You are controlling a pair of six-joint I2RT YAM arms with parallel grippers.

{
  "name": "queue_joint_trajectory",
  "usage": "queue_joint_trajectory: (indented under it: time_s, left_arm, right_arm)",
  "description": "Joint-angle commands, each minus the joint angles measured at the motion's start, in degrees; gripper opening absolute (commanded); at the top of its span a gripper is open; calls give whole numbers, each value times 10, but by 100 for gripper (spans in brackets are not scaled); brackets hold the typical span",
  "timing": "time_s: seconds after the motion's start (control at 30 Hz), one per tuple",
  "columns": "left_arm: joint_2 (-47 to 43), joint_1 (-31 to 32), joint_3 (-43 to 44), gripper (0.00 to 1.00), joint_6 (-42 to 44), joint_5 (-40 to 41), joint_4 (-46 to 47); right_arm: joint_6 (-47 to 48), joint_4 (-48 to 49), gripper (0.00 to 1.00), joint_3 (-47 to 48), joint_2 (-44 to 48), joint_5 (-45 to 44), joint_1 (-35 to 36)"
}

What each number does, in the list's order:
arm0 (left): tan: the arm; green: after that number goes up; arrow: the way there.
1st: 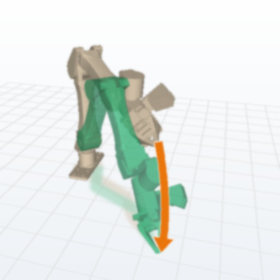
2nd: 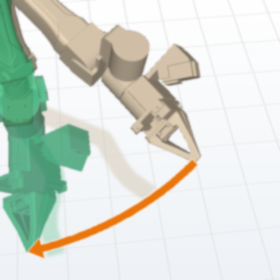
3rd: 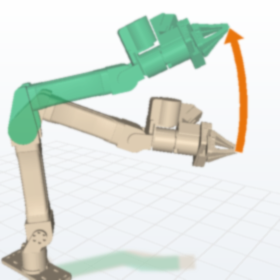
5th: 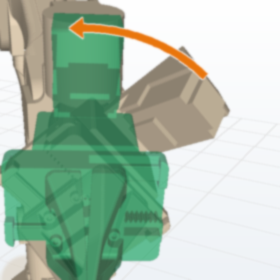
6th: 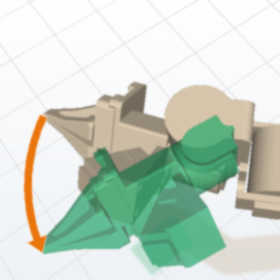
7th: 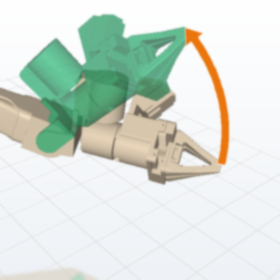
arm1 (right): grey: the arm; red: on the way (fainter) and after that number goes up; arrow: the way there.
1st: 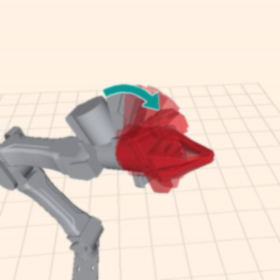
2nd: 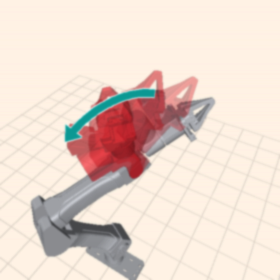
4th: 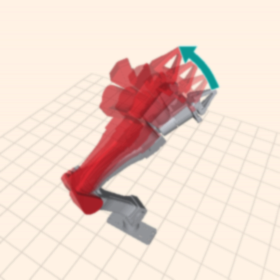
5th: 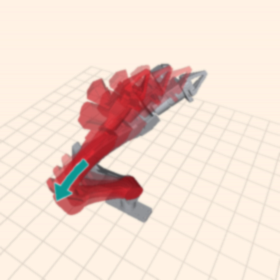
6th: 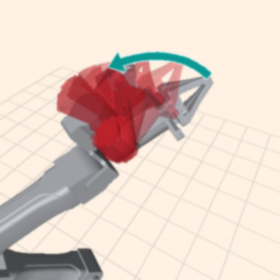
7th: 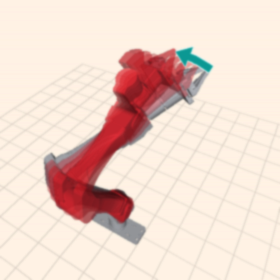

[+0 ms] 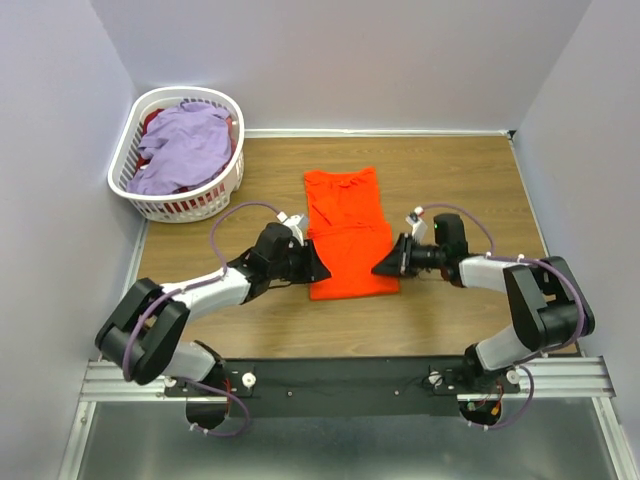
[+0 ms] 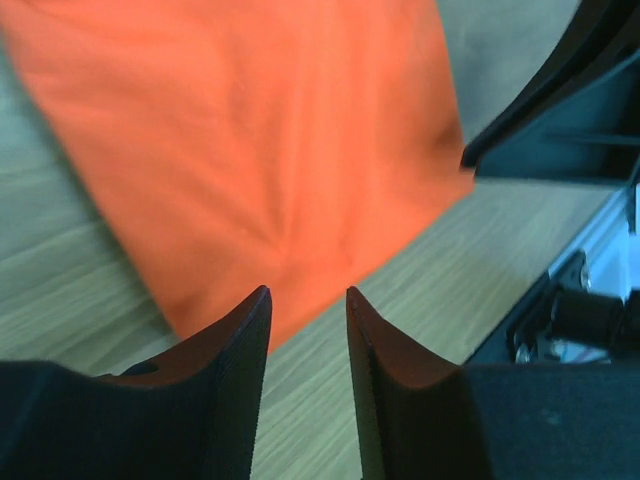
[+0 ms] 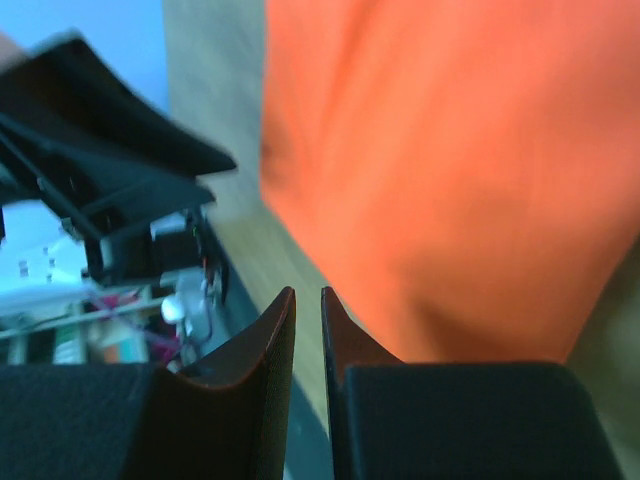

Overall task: Fold and stack the t-shirts
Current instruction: Fold the tshirt

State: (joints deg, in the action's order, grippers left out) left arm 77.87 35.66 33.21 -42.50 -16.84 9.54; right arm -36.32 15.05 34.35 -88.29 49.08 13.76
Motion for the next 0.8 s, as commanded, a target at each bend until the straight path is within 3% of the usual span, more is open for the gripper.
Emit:
queue_joint_trajectory:
  time_s: [0.0,0.3,0.47,0.53,0.57,0.6,0.67,0.77]
  left_arm:
    - [38,4,-27,41,-6,-75,43]
    - [85,-16,-77,39,-22,-65,74]
    - [51,-16,-67,39,-7,-44,29]
    - [2,-16,-58,40,-5,-25,-15]
    - [-17,-15,-54,41,0,0,-33]
    - [-38,-15,-51,44,0,14,-68]
    - [-96,-15,-39,51,3,53,-94]
    - [-150,-16,-16,67,21,114,-182]
  right_arm:
    - [-80,146,23,-105,3,66,-4]
    - [-84,205,17,-184,-110,43,-103]
    - [-118,191,21,-181,-35,51,-103]
    - [-99,119,27,-153,56,33,-102]
    - [-44,-12,29,-135,88,-22,-101]
    - [-17,-77,32,-113,157,-59,-96]
    - [18,-216,41,-63,213,-123,-90]
    - [47,-332,53,-11,271,-250,-84]
